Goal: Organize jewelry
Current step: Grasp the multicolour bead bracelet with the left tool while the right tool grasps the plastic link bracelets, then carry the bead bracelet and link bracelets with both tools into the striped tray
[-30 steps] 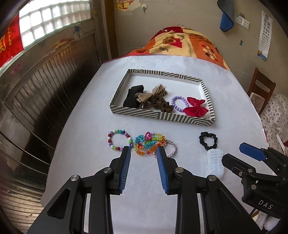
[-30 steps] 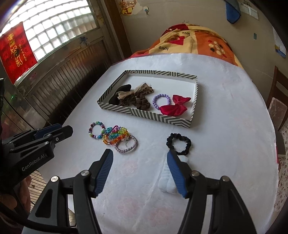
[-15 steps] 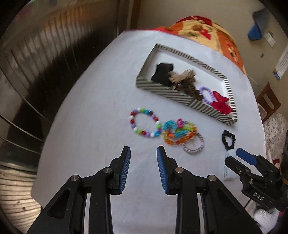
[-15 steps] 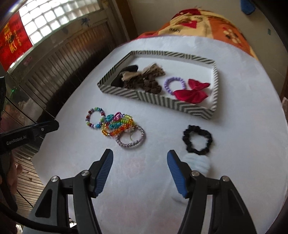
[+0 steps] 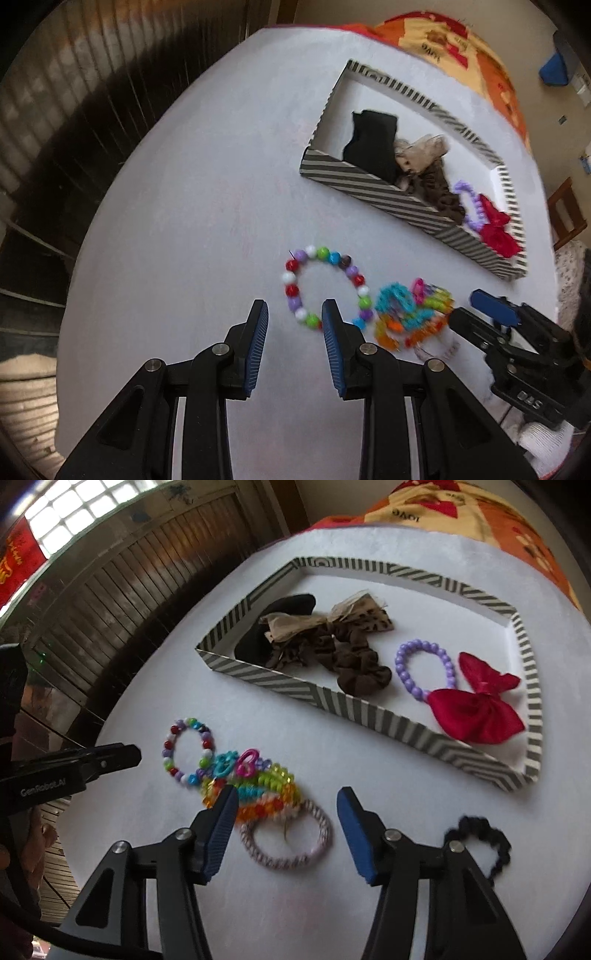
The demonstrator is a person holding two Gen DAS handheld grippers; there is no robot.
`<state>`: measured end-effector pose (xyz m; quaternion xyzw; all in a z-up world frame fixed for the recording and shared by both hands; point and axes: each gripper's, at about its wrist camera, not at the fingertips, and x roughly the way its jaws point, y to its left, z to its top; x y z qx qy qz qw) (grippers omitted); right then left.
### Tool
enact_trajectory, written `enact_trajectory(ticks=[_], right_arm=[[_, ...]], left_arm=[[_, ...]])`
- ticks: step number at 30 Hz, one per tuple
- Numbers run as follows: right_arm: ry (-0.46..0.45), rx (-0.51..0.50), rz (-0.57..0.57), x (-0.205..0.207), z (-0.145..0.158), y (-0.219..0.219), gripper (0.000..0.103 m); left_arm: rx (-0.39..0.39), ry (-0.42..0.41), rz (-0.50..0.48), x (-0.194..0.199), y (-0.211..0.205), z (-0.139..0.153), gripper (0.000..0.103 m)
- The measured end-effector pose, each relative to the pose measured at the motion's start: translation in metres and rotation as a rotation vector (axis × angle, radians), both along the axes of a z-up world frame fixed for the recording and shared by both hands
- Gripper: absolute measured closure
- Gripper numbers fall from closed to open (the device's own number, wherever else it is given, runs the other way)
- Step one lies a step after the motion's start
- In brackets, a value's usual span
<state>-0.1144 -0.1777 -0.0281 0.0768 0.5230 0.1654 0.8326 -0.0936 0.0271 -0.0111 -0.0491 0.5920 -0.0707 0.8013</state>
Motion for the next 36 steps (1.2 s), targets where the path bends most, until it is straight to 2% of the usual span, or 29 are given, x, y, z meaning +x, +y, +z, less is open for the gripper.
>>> enact_trajectory(ticks=[3, 5, 7, 9, 12, 13, 14, 19, 28, 32, 36], right_arm=[[0.008, 0.002, 0.011, 0.008, -0.006, 0.002, 0.044], [0.016, 0.016, 0.023, 0.011, -0.009, 0.004, 0.051], [0.029, 0.02, 0.038, 0.014, -0.014, 0.007, 0.073], [0.041, 0.021, 0.052, 0.016, -0.019, 0.009, 0.082], [0.037, 0.023, 0.066, 0.016, -0.018, 0.01, 0.083], [0.032, 0.025, 0.068, 0.016, -0.017, 0.01, 0.083], [0.024, 0.029, 0.068, 0.015, -0.014, 0.009, 0.083], [-0.025, 0.085, 0.062, 0.007, 0.012, 0.002, 0.083], [-0.098, 0.133, 0.089, 0.002, 0.062, -0.002, 0.083], [-0.099, 0.144, 0.083, -0.001, 0.071, -0.01, 0.083], [-0.076, 0.163, 0.062, -0.01, 0.063, -0.019, 0.083]], left_arm=[[0.073, -0.004, -0.013, 0.011, -0.008, -0.008, 0.083], [0.119, -0.014, -0.015, 0.015, -0.012, -0.011, 0.083], [0.126, -0.007, -0.021, 0.02, -0.014, -0.015, 0.083], [0.124, 0.01, -0.016, 0.023, -0.015, -0.022, 0.083], [0.128, -0.009, -0.024, 0.024, -0.017, -0.022, 0.084], [0.12, -0.02, -0.026, 0.024, -0.016, -0.021, 0.087], [0.104, -0.021, -0.029, 0.026, -0.016, -0.022, 0.102], [0.038, -0.019, -0.006, 0.023, -0.005, -0.015, 0.103], [0.006, -0.11, -0.024, 0.016, -0.01, 0.039, 0.103], [0.012, -0.146, -0.035, 0.015, -0.014, 0.054, 0.103], [0.016, -0.152, -0.036, 0.012, -0.017, 0.057, 0.103]])
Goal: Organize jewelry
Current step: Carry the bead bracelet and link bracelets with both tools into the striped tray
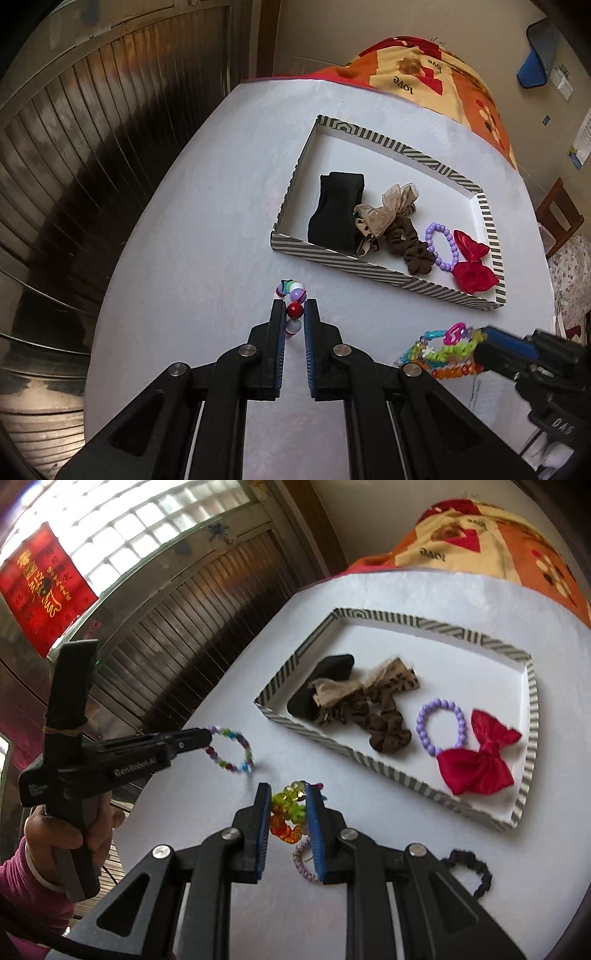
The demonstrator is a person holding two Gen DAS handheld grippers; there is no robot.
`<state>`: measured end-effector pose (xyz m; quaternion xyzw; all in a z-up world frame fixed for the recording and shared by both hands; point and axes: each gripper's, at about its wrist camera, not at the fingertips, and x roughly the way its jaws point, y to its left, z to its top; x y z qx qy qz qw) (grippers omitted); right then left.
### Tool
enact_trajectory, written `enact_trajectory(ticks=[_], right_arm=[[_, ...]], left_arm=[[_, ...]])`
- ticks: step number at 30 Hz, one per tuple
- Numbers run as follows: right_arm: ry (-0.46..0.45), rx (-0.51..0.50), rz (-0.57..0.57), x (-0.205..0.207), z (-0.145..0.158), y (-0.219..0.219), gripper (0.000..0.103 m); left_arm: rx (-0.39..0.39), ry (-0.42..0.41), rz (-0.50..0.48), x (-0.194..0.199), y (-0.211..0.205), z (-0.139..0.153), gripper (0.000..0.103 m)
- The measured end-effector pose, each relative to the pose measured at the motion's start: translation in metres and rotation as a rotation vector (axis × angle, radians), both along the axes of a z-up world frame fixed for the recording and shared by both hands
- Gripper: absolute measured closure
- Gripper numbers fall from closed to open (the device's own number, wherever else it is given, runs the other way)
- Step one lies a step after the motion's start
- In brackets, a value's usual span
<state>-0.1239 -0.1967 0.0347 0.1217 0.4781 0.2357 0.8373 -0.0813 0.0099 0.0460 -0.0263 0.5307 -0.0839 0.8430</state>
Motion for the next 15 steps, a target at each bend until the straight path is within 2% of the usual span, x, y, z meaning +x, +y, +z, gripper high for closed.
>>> enact_trajectory(ticks=[5, 7, 10, 12, 15], right_arm=[[0.086, -0.051, -0.035, -0.017, -0.032, -0.013, 0.083], [0.119, -0.112, -0.038, -0.023, -0.041, -0.016, 0.083], [0.125, -0.171, -0.042, -0.03, -0.047, -0.022, 0.08], [0.122, -0.177, -0.04, -0.032, -0.047, -0.027, 0.072], [0.107, -0.183, -0.054, -0.031, -0.046, -0.032, 0.071]], left_arm=[[0.01, 0.008, -0.015, -0.004, -0.007, -0.006, 0.103], [0.011, 0.01, -0.019, -0.004, -0.009, -0.007, 0.103], [0.008, 0.011, -0.023, -0.003, -0.011, -0.008, 0.103], [0.005, 0.014, -0.029, -0.003, -0.013, -0.009, 0.103], [0.007, 0.011, -0.04, -0.003, -0.018, -0.008, 0.103]])
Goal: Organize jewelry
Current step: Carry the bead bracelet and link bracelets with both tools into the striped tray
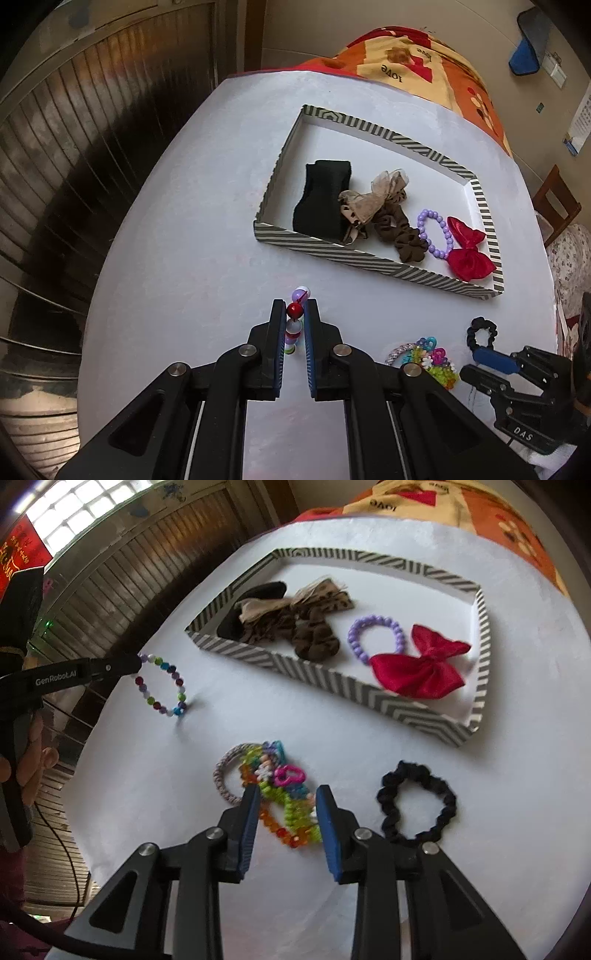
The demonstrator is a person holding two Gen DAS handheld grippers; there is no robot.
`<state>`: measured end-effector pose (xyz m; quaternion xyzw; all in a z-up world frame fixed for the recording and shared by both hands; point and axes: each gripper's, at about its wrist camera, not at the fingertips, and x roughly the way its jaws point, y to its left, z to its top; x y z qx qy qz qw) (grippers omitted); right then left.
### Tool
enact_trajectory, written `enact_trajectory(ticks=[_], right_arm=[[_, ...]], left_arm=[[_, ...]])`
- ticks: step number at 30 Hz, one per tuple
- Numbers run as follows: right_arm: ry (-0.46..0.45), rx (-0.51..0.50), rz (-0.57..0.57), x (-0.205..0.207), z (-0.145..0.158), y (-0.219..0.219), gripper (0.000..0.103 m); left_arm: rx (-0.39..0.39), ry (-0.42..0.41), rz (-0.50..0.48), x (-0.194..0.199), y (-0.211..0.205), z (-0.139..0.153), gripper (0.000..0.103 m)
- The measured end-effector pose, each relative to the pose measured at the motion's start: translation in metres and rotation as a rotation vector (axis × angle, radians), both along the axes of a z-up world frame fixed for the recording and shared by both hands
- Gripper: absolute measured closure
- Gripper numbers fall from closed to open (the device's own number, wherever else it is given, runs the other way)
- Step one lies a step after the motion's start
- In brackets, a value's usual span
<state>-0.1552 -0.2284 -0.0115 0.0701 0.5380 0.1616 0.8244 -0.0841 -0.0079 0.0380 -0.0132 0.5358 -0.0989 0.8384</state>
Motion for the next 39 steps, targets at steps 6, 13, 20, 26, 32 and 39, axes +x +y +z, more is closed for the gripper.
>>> enact_trajectory(ticks=[6, 13, 20, 26, 32, 39], right_arm=[[0.007, 0.029, 0.02, 0.022, -0.009, 0.01, 0.071], [0.04, 0.078, 0.025, 0.039, -0.03, 0.015, 0.096], [-0.068, 0.196, -0.003, 0.017, 0.029, -0.011, 0.097], [-0.15, 0.211, -0.017, 0.013, 0.071, -0.022, 0.097], [-0.197, 0.191, -0.047, 0.032, 0.093, -0.031, 0.097], [-0.208, 0.152, -0.082, 0.054, 0.098, -0.043, 0.097]], left_arm=[[0.004, 0.0, -0.014, 0.001, -0.004, 0.001, 0.103], [0.009, -0.002, -0.018, 0.002, -0.003, 0.004, 0.103], [-0.019, -0.031, -0.042, 0.0, -0.006, 0.024, 0.103], [-0.033, -0.06, -0.079, 0.009, -0.021, 0.046, 0.103], [-0.031, -0.095, -0.12, 0.027, -0.043, 0.065, 0.103], [-0.03, -0.097, -0.15, 0.066, -0.067, 0.068, 0.103]])
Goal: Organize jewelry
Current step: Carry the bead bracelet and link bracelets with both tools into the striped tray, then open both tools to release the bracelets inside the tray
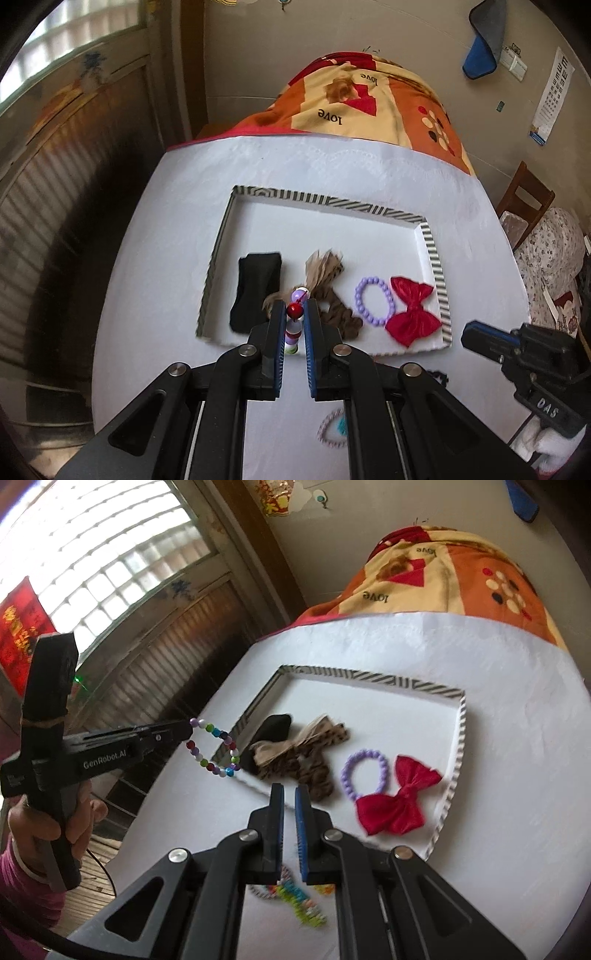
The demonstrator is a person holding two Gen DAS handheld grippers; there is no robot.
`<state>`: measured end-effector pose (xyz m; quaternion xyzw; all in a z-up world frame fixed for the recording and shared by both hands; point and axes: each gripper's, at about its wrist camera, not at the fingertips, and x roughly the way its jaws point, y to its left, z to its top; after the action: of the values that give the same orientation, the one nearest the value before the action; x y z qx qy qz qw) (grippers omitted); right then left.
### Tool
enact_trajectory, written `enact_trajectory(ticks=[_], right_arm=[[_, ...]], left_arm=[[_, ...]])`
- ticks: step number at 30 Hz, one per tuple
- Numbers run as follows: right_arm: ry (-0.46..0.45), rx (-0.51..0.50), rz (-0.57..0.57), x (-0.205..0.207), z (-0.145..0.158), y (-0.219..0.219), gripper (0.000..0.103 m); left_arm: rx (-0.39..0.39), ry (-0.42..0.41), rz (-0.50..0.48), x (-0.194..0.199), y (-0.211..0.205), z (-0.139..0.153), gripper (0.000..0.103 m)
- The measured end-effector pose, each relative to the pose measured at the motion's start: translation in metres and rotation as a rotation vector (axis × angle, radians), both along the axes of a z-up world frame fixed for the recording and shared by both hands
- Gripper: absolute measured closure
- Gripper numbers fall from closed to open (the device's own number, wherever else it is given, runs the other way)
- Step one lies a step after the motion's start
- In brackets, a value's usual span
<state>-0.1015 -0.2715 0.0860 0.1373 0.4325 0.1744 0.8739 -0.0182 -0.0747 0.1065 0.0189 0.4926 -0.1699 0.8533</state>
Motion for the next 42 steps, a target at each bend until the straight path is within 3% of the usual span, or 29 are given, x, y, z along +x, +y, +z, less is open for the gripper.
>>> enact_trajectory(ticks=[3, 5, 7, 8, 15, 20, 22, 25, 35, 42], right_arm=[[0.025, 0.004, 0.002, 0.002, -0.008, -0.001, 0.097], [0.067, -0.01, 0.026, 0.003, -0.022, 0.005, 0.091], [0.118, -0.014, 0.046, 0.002, -0.043, 0.014, 0.072], [0.142, -0.019, 0.055, 0.001, -0.052, 0.018, 0.069], [0.248, -0.13, 0.117, 0.001, -0.114, 0.059, 0.068], [0.251, -0.166, 0.137, 0.007, -0.13, 0.071, 0.071], [0.232, -0.164, 0.129, 0.007, -0.13, 0.069, 0.093], [0.235, -0.115, 0.122, 0.005, -0.126, 0.06, 0.098], [0.09, 0.082, 0.056, 0.01, -0.045, 0.008, 0.098], [0.019, 0.087, -0.012, 0.046, -0.012, -0.015, 0.098]], left_arm=[[0.004, -0.004, -0.013, 0.009, -0.007, -0.002, 0.103], [0.004, 0.004, -0.023, 0.014, -0.011, -0.005, 0.103], [0.01, 0.008, -0.032, 0.018, -0.014, -0.009, 0.103], [0.011, 0.012, -0.034, 0.019, -0.015, -0.011, 0.103], [0.018, 0.037, -0.041, 0.03, -0.018, -0.022, 0.103], [0.023, 0.041, -0.038, 0.036, -0.017, -0.023, 0.103], [0.024, 0.041, -0.035, 0.038, -0.016, -0.022, 0.103], [0.025, 0.039, -0.032, 0.038, -0.014, -0.021, 0.103], [0.033, 0.028, -0.049, 0.044, -0.025, -0.014, 0.103], [0.049, 0.021, -0.071, 0.058, -0.044, -0.015, 0.103]])
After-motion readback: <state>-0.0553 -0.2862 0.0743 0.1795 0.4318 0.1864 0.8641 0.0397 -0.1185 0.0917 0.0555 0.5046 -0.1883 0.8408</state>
